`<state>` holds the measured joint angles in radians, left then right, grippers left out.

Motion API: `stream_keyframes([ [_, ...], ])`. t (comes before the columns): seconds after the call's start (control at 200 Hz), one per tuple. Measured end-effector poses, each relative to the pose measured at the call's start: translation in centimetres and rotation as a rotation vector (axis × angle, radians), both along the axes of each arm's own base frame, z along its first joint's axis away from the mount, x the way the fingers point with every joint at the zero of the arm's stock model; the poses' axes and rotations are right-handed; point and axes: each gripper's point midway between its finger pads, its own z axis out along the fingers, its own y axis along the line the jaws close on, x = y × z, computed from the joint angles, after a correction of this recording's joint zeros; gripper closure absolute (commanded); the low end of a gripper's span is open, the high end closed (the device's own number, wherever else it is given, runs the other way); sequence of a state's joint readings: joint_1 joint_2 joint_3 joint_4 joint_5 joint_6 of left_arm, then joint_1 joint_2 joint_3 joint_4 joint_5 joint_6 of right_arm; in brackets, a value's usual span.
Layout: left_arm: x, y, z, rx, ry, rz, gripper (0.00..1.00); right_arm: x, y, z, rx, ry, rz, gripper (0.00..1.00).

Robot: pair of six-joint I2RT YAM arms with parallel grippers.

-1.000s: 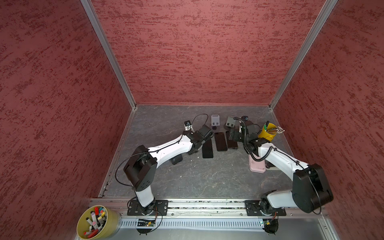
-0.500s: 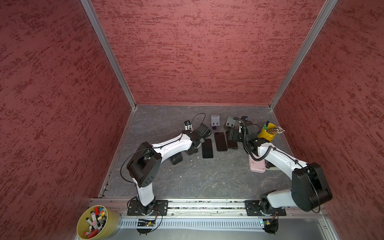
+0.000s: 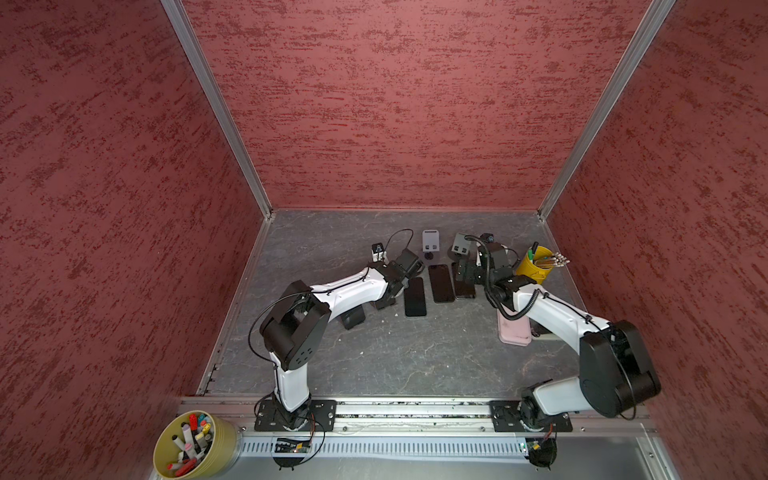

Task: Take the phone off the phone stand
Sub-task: 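Close the left gripper on the top edge of the pink-edged phone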

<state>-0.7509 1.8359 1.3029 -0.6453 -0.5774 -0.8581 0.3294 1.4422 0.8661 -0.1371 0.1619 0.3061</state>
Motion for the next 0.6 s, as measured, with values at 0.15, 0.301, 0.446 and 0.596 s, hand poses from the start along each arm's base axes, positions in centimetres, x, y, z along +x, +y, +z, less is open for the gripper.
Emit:
stream_keyframes([
  [0.15, -0.07, 0.08, -0.20, 0.004, 0.002, -0.001, 0.20, 0.02, 0.03, 0.03, 0.002, -0.001, 0.001, 0.01],
  [0.301, -0.24, 0.25, -0.55, 0.009, 0.008, -0.001, 0.26, 0.03, 0.07, 0.04, 0.004, -0.002, 0.002, 0.01],
  [0.446, -0.18, 0.29, -0.59, 0.010, 0.001, 0.001, 0.33, 0.01, 0.16, 0.03, 0.012, 0.000, 0.002, 0.01],
  [0.596, -0.16, 0.32, -0.58, 0.011, -0.001, 0.002, 0.34, 0.00, 0.18, 0.03, 0.016, 0.001, 0.000, 0.01],
])
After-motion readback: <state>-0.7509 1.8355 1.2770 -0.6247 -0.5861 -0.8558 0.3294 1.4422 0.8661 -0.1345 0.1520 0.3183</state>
